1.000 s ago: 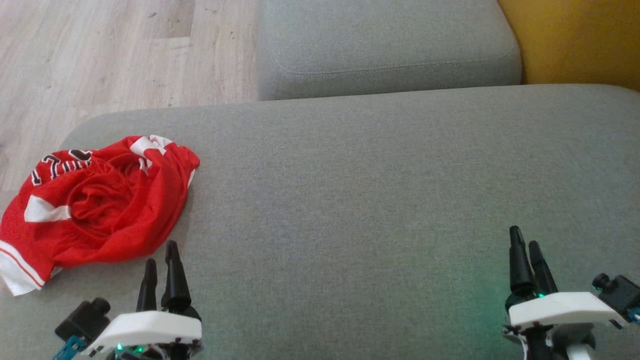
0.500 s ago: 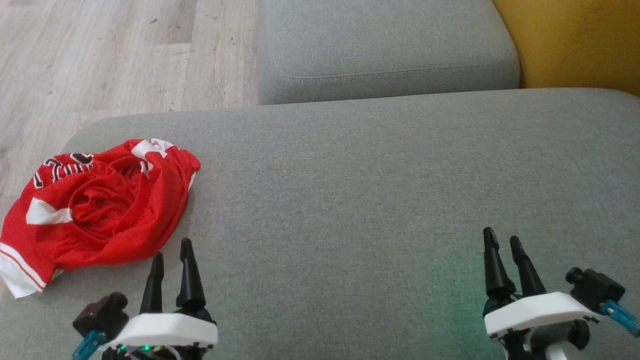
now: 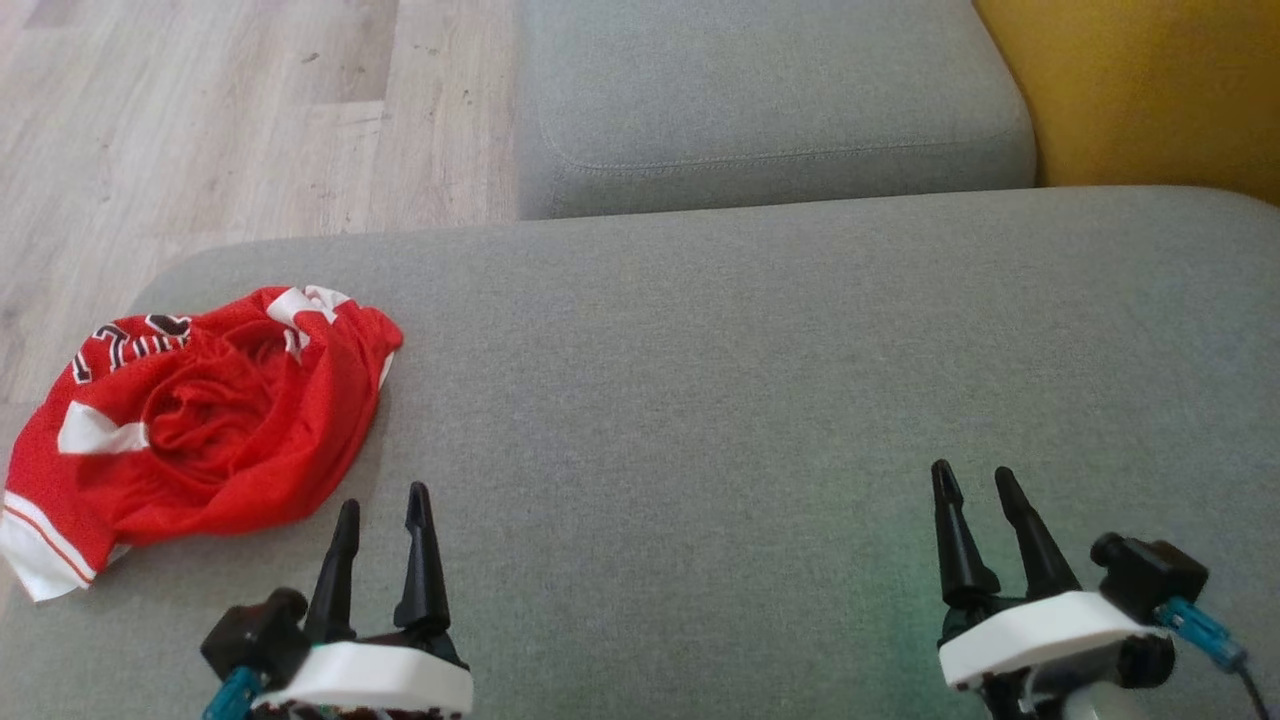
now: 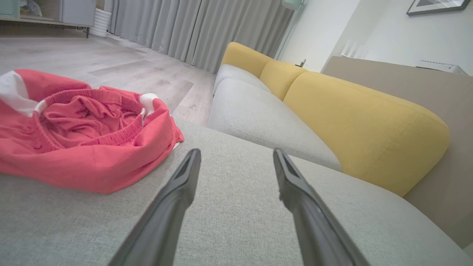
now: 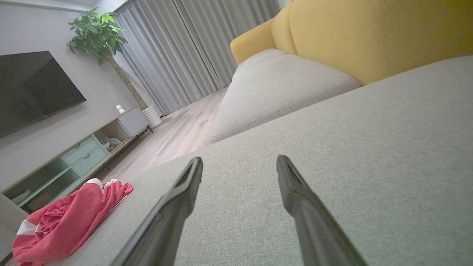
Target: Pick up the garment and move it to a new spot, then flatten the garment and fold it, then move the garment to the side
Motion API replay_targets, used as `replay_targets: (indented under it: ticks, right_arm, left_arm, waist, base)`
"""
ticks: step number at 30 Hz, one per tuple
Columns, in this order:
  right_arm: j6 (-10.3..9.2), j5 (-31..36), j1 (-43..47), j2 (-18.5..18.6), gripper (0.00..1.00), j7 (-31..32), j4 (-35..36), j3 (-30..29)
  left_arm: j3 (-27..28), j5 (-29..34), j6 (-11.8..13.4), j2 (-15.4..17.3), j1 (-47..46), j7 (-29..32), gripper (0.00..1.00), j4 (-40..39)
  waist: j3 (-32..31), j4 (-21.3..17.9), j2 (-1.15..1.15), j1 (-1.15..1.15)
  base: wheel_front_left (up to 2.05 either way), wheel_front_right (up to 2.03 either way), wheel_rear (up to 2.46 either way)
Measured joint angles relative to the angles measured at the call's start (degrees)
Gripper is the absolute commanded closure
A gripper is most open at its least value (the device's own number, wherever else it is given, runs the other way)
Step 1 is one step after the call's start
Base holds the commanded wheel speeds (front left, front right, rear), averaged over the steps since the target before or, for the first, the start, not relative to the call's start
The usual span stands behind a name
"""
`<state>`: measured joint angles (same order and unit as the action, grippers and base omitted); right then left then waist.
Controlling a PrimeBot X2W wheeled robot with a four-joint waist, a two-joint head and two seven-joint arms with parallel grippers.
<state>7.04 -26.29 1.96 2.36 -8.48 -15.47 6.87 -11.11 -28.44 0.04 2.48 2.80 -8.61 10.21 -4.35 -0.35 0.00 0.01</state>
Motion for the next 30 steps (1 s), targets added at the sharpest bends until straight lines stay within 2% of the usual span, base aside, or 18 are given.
replay_targets:
  ticks: [7, 16, 24, 30]
  right_arm:
    - [0.0, 4.25, 0.29, 0.02, 0.0, -1.19, 0.23, 0.33]
    - [0.01, 10.8, 1.75, 0.02, 0.0, -2.7, 0.31, 2.09]
    - [0.01, 16.34, 2.25, 0.03, 0.0, -3.81, 0.31, 3.11]
    - [0.01, 18.11, 2.27, 0.04, 0.0, -4.71, 0.3, 3.15]
  left_arm:
    - [-0.23, 4.15, 0.67, 0.05, 0.06, -1.1, 0.0, -0.14]
    - [-0.47, 9.6, 3.0, 0.1, 1.08, -2.64, 0.0, -0.22]
    - [-0.53, 13.96, 3.61, 0.14, 1.26, -3.85, 0.0, -0.08]
    - [-0.63, 16.31, 4.07, 0.16, 1.42, -4.67, 0.0, 0.16]
  waist:
    - [-0.6, 0.2, 0.0, 0.0]
    - [-1.31, 0.25, 0.0, -0.01]
    - [-1.98, 0.4, 0.0, -0.01]
    - [-2.46, 0.48, 0.0, -0.01]
  base:
    - [0.0, 0.0, 0.0]
    - [0.0, 0.0, 0.0]
    - [0.0, 0.0, 0.0]
    - [0.0, 0.0, 0.0]
